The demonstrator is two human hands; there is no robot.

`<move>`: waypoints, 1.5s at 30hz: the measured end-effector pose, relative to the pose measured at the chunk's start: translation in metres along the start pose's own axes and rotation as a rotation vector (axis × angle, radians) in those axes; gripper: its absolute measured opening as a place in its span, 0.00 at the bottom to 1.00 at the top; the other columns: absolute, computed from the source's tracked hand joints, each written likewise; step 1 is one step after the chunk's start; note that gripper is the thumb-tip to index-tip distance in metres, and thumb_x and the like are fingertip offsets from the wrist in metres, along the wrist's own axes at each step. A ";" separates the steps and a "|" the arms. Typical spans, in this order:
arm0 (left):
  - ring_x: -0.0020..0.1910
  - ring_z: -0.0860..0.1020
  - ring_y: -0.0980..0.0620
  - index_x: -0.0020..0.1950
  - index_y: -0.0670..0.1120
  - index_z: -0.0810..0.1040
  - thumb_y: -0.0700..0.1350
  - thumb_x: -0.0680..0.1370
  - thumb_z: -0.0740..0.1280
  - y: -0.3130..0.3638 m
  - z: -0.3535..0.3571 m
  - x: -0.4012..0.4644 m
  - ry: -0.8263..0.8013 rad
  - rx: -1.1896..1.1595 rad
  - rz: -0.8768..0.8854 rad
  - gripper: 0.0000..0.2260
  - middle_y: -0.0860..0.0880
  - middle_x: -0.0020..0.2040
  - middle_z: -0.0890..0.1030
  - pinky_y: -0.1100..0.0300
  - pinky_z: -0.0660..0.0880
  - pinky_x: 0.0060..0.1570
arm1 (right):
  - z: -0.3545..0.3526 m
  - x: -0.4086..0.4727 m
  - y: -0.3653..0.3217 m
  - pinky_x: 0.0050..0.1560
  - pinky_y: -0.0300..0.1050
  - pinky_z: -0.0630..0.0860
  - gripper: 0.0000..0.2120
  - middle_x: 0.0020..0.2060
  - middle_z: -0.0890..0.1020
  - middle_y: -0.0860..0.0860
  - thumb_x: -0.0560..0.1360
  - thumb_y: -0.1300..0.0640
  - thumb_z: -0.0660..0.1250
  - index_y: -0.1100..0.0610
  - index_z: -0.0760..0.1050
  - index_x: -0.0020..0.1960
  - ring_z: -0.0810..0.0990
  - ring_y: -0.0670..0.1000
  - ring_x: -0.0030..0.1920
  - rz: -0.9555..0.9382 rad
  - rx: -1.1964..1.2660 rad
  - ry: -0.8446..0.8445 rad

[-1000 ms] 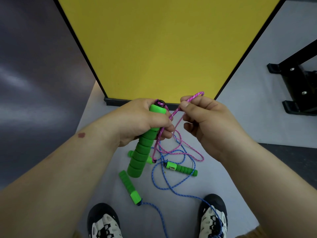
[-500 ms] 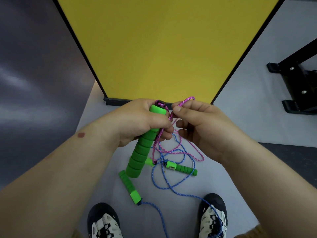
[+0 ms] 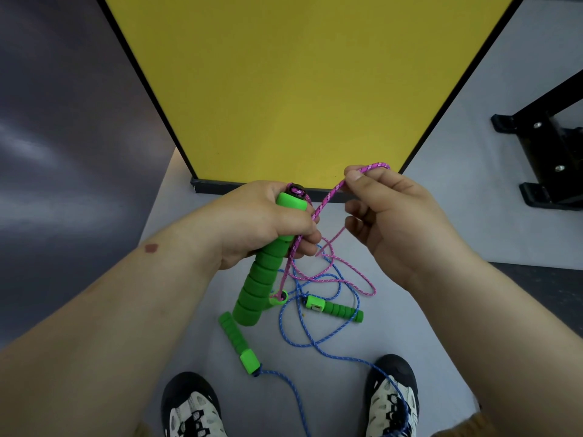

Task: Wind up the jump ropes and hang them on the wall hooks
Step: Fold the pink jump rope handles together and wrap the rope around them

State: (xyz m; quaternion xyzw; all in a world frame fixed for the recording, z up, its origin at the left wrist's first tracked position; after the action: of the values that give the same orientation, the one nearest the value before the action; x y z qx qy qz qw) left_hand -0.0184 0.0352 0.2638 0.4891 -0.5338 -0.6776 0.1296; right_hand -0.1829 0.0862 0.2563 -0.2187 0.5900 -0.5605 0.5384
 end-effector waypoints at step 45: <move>0.38 0.84 0.45 0.48 0.40 0.78 0.31 0.75 0.71 -0.001 0.000 -0.001 -0.013 -0.009 -0.016 0.06 0.38 0.41 0.84 0.53 0.82 0.45 | -0.004 0.000 -0.006 0.38 0.41 0.75 0.04 0.38 0.80 0.49 0.77 0.60 0.71 0.55 0.83 0.51 0.77 0.47 0.37 -0.072 -0.061 0.054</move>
State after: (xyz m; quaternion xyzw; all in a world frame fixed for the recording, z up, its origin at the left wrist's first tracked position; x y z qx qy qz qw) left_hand -0.0173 0.0361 0.2633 0.4884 -0.5276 -0.6841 0.1226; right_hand -0.1879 0.0863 0.2609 -0.2411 0.6129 -0.5668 0.4949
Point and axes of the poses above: each hand's wrist, its own x-axis towards the middle knuckle, its own z-axis out of the palm, y = z × x, the point moved 3 cm from there along x, towards the middle knuckle
